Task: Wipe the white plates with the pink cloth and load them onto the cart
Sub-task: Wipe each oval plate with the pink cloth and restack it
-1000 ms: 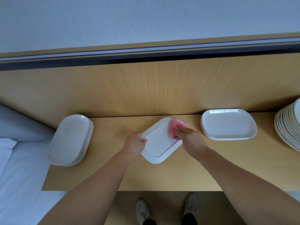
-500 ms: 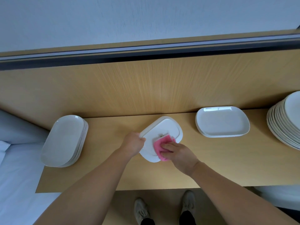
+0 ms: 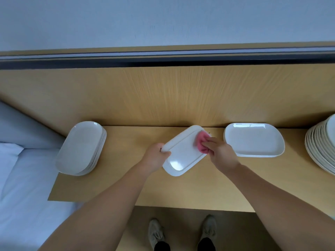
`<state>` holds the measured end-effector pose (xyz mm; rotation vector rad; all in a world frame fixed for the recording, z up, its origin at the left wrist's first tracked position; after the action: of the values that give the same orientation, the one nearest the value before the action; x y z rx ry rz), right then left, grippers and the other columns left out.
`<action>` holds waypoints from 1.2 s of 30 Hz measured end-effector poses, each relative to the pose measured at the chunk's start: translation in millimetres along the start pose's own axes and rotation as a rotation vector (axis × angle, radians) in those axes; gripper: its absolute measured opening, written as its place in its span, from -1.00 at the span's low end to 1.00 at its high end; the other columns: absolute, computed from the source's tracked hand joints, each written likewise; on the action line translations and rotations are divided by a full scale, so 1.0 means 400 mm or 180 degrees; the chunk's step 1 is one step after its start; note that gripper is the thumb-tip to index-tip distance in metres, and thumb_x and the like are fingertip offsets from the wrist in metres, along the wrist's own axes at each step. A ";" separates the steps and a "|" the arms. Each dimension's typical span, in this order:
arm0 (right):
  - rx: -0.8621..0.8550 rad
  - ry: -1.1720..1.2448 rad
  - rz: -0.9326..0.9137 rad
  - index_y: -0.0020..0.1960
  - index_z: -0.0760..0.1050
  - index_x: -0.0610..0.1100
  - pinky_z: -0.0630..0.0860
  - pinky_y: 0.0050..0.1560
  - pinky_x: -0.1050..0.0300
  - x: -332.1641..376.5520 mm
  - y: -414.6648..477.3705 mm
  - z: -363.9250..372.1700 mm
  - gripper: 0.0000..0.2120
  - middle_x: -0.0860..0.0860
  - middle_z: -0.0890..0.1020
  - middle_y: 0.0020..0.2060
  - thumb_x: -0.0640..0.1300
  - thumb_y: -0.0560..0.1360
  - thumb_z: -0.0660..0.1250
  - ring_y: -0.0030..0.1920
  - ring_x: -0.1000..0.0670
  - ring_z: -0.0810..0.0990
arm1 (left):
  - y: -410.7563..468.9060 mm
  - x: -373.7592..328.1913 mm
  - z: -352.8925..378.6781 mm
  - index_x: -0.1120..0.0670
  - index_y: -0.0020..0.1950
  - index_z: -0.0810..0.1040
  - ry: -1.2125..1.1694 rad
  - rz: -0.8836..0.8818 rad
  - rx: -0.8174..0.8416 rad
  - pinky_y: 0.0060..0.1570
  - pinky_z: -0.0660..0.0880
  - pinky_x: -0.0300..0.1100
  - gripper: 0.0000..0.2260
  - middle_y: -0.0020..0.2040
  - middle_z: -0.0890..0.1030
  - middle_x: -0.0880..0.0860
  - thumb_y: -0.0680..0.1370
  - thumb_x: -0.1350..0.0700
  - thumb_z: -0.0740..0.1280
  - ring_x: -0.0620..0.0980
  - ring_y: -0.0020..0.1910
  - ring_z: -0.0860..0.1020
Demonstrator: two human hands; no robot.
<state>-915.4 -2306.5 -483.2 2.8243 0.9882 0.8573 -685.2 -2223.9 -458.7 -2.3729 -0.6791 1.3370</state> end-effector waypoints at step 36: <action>-0.0027 0.0513 -0.1096 0.09 0.67 -0.19 0.46 0.20 0.10 0.483 0.202 0.037 -0.62 -0.16 0.63 0.17 -0.50 0.36 0.42 0.13 -0.15 0.64 | -0.299 0.307 -0.438 -0.04 0.45 0.35 0.1994 -0.0084 -0.1724 0.09 0.44 -0.19 -0.63 0.28 0.53 -0.07 0.64 0.11 0.11 0.03 0.22 0.50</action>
<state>-736.9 -2255.9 -384.8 2.4960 1.4310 1.0481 -508.4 -2066.1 -396.9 -2.9524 -0.9415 0.3470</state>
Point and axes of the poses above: each hand's wrist, its own y-axis towards the middle knuckle, its own z-axis out of the palm, x = y × z, the point moved 2 cm from there along y, towards the middle knuckle
